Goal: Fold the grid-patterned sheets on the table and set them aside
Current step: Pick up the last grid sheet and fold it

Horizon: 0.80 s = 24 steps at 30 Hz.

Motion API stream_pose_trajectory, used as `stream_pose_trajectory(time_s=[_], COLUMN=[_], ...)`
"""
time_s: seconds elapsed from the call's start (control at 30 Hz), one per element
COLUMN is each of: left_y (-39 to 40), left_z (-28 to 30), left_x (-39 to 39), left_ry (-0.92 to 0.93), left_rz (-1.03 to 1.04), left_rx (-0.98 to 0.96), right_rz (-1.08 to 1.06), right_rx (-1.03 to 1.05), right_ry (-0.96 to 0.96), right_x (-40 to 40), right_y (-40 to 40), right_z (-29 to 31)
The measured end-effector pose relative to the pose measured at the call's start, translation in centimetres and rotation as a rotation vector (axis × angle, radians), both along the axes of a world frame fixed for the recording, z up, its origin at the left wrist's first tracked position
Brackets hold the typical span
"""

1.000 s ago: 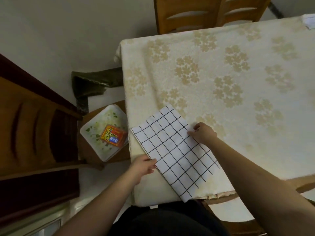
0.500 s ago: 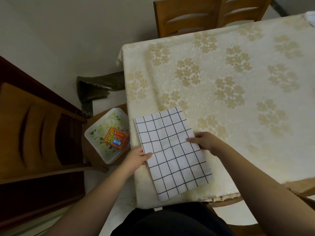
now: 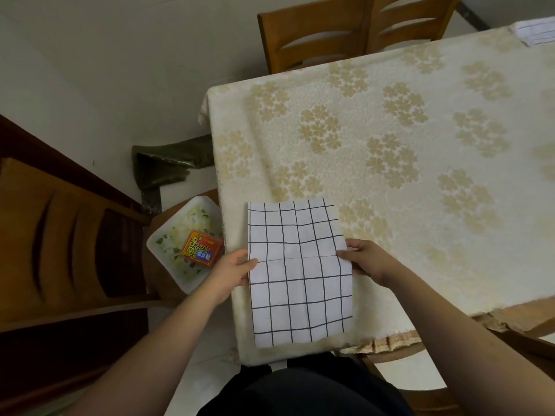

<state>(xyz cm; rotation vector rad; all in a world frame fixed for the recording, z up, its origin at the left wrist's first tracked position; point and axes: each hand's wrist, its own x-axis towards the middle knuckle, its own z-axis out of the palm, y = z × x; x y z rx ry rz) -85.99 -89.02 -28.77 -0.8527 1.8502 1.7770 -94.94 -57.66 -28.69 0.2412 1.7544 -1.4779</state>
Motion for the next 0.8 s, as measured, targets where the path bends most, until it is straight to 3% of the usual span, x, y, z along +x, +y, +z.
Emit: stream_pose_trajectory(time_s=[0.23, 0.57, 0.8], left_y=[0.0, 0.4, -0.2], left_z=[0.9, 1.9, 2.3], left_x=[0.1, -0.4, -1.7], left_ry=[0.058, 0.163, 0.098], left_rz=[0.049, 0.019, 0.028], left_rx=[0.054, -0.057, 0.004], right_rz=[-0.009, 0.036, -0.029], right_rx=[-0.025, 0.019, -0.046], right_ry=[0.064, 0.250, 0.168], right_x=[0.5, 0.5, 0.1], right_y=[0.3, 0.2, 0.6], right_z=[1.2, 2.8, 2.2])
